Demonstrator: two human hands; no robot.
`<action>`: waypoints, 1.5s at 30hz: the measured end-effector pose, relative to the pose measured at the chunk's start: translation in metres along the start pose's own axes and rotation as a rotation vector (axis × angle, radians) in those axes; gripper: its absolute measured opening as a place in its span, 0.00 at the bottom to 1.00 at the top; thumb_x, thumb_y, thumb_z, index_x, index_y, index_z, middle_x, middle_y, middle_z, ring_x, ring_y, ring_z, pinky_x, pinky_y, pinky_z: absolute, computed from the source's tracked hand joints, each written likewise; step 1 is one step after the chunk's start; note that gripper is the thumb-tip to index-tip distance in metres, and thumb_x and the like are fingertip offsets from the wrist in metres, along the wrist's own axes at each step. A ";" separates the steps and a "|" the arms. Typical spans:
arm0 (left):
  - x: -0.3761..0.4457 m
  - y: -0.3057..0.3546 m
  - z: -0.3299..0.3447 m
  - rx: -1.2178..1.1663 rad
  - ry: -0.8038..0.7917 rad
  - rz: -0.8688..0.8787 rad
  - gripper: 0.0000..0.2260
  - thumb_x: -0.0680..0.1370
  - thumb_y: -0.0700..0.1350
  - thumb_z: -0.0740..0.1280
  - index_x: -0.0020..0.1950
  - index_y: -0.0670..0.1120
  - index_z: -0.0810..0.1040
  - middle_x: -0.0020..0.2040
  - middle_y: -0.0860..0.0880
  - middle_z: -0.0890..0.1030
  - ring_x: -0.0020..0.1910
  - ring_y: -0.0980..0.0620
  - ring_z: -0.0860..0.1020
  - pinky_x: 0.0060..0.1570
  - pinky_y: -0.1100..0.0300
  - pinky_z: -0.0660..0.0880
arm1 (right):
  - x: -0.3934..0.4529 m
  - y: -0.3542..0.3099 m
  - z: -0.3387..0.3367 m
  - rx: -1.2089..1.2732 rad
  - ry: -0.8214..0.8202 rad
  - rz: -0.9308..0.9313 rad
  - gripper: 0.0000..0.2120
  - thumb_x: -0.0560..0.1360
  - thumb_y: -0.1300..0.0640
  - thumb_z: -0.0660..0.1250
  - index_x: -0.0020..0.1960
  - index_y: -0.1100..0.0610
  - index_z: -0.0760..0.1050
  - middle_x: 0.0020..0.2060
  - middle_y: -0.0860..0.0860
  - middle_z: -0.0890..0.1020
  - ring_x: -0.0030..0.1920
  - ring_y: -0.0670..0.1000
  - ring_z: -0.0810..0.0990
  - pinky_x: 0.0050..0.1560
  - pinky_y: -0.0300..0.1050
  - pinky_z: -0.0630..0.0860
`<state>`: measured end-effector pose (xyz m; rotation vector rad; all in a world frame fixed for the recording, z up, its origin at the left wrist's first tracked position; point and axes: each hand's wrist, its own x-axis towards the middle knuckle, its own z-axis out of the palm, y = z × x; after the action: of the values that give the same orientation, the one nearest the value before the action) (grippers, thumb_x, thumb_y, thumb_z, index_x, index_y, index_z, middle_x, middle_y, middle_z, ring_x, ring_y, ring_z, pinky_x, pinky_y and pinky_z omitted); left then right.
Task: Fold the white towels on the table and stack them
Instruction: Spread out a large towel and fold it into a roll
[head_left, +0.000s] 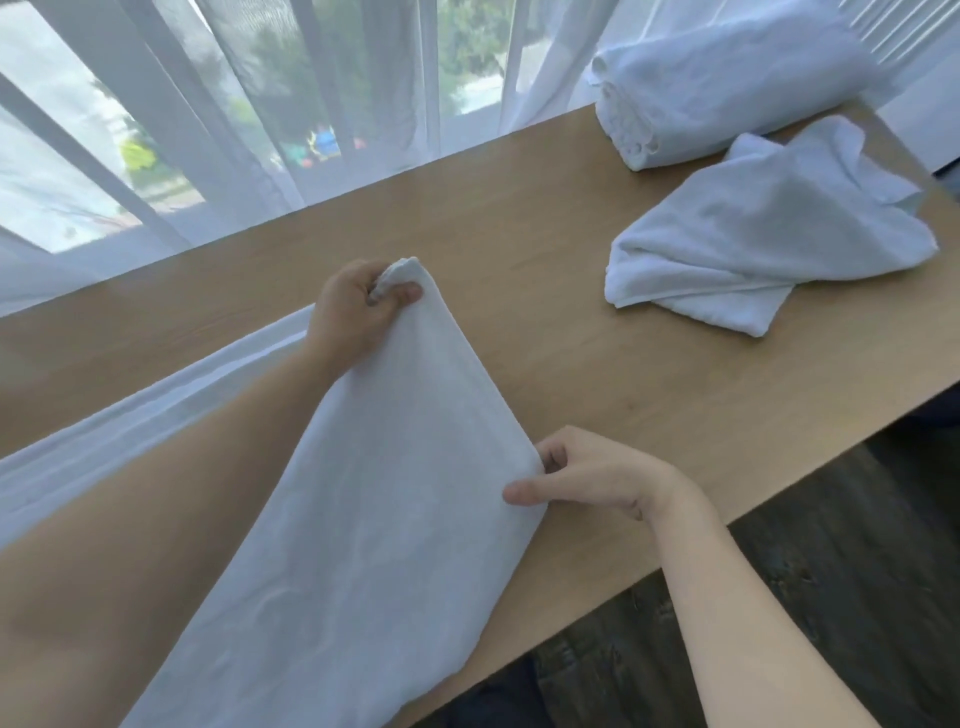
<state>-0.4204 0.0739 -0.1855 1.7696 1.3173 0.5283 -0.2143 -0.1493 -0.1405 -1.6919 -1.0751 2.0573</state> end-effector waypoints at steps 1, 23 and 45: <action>0.001 -0.001 0.002 0.006 0.001 -0.004 0.08 0.76 0.55 0.71 0.48 0.51 0.82 0.40 0.57 0.77 0.41 0.52 0.76 0.46 0.52 0.74 | -0.004 0.000 -0.001 0.003 0.003 -0.026 0.11 0.74 0.48 0.76 0.53 0.53 0.86 0.53 0.46 0.86 0.58 0.45 0.83 0.69 0.48 0.72; 0.036 0.008 0.033 0.388 0.164 0.055 0.07 0.80 0.58 0.65 0.50 0.57 0.80 0.63 0.53 0.74 0.67 0.44 0.66 0.68 0.51 0.57 | -0.005 0.059 0.025 0.000 0.791 0.086 0.29 0.73 0.33 0.66 0.30 0.56 0.65 0.25 0.48 0.71 0.27 0.51 0.69 0.32 0.45 0.60; 0.110 0.082 0.132 0.234 -0.137 0.322 0.06 0.84 0.47 0.62 0.48 0.50 0.74 0.50 0.49 0.72 0.61 0.43 0.69 0.63 0.54 0.63 | -0.003 0.056 -0.086 -0.230 1.502 0.018 0.17 0.79 0.60 0.66 0.67 0.54 0.70 0.61 0.52 0.70 0.57 0.52 0.72 0.57 0.50 0.73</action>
<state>-0.2365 0.1189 -0.2073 2.1904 1.0376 0.4295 -0.1198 -0.1573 -0.1804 -2.4723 -0.6607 0.2130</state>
